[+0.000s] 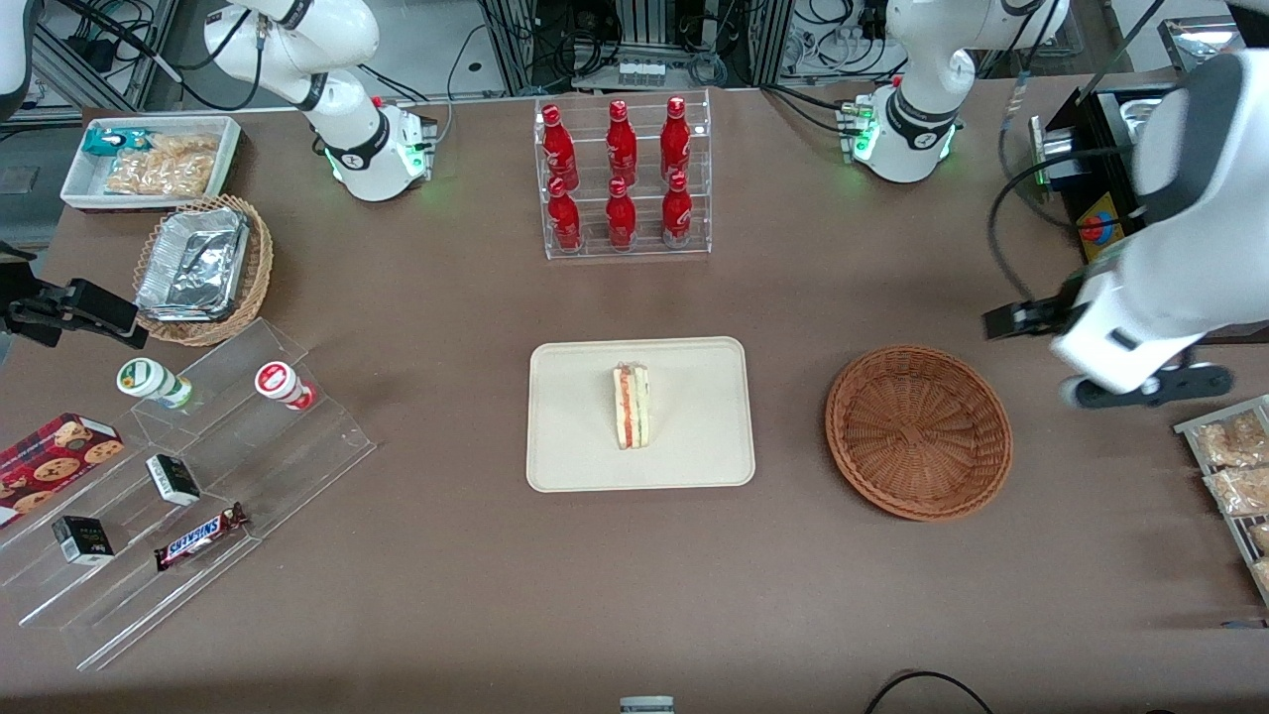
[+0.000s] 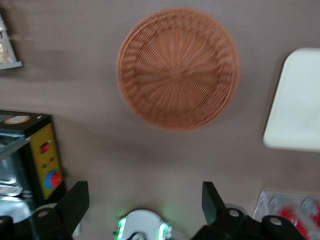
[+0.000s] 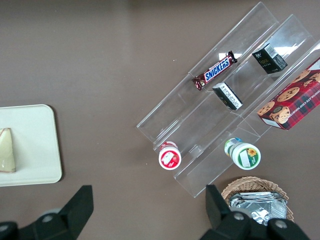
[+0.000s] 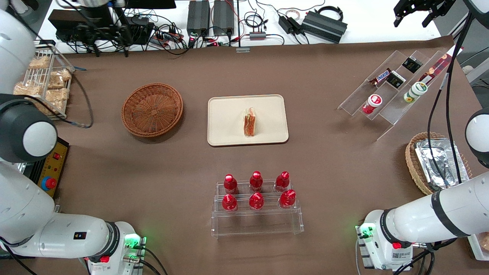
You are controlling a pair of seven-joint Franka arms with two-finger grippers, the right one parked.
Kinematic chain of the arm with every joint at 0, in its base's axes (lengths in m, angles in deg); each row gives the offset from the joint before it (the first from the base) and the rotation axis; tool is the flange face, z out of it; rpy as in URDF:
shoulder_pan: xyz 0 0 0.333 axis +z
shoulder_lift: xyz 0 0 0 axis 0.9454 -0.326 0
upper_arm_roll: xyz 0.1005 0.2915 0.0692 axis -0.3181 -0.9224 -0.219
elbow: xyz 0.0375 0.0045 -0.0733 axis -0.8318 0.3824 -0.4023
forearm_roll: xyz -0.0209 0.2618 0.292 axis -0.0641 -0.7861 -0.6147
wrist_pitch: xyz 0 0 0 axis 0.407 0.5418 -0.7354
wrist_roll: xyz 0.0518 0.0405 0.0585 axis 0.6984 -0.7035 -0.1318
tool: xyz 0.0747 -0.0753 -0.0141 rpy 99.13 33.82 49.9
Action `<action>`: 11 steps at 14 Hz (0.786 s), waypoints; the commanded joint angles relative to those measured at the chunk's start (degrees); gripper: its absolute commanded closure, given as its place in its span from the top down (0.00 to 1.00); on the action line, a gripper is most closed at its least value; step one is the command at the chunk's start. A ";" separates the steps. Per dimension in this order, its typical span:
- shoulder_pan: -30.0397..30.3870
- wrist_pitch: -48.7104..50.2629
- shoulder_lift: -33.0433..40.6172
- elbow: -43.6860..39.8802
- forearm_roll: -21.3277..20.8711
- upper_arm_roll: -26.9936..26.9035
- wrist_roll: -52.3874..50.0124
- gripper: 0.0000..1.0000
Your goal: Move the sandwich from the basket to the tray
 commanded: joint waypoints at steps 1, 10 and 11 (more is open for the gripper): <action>0.94 4.65 5.61 3.13 0.87 0.69 2.96 1.00; 12.89 -1.12 15.56 15.01 1.32 12.02 3.23 1.00; 12.90 -1.13 15.30 14.57 1.58 12.03 3.23 1.00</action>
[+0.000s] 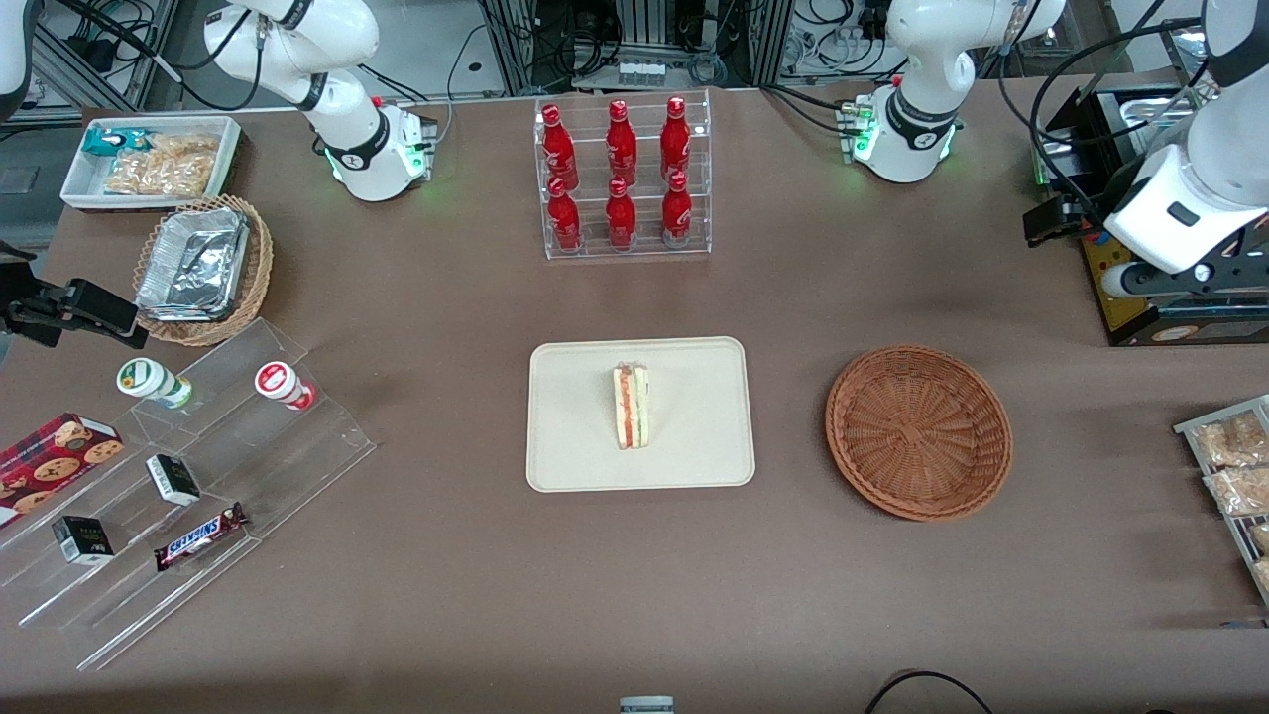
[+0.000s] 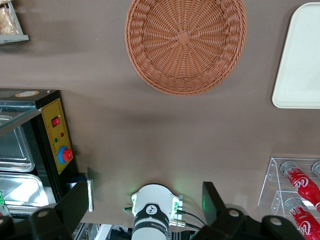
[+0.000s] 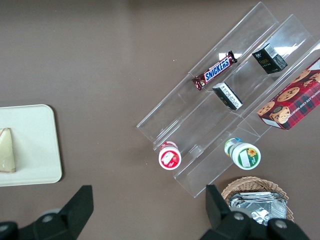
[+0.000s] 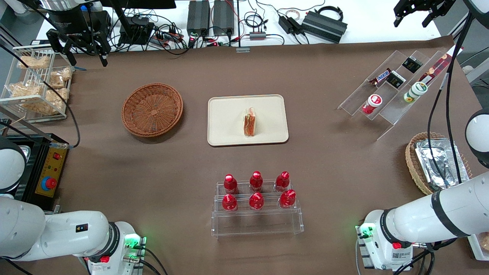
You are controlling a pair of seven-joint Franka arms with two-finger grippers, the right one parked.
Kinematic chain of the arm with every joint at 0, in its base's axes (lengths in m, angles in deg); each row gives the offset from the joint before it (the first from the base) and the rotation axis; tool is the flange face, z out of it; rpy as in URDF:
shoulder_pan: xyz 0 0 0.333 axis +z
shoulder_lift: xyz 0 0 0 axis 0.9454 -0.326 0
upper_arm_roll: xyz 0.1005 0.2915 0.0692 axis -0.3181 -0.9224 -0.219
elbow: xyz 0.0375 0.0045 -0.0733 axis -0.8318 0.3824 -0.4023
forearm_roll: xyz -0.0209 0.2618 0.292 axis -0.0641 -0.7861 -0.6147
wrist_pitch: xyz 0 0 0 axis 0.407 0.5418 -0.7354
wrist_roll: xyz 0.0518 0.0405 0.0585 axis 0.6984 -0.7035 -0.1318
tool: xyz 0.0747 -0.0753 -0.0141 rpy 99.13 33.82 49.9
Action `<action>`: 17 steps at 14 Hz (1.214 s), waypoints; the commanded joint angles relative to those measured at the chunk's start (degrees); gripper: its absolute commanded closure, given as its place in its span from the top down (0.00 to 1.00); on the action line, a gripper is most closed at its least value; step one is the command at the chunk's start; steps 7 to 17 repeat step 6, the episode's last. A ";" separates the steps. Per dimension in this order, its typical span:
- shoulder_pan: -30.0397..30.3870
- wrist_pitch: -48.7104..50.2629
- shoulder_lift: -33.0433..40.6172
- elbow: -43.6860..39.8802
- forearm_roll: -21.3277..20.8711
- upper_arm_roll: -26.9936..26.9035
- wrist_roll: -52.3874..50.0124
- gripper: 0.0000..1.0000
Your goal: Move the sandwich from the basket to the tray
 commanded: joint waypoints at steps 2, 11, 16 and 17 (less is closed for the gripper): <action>1.88 -0.68 0.68 0.09 0.70 1.59 0.51 1.00; 1.97 -0.76 -0.12 -0.88 0.18 1.50 -0.11 1.00; 1.97 -0.76 -0.12 -0.88 0.18 1.50 -0.11 1.00; 1.97 -0.76 -0.12 -0.88 0.18 1.50 -0.11 1.00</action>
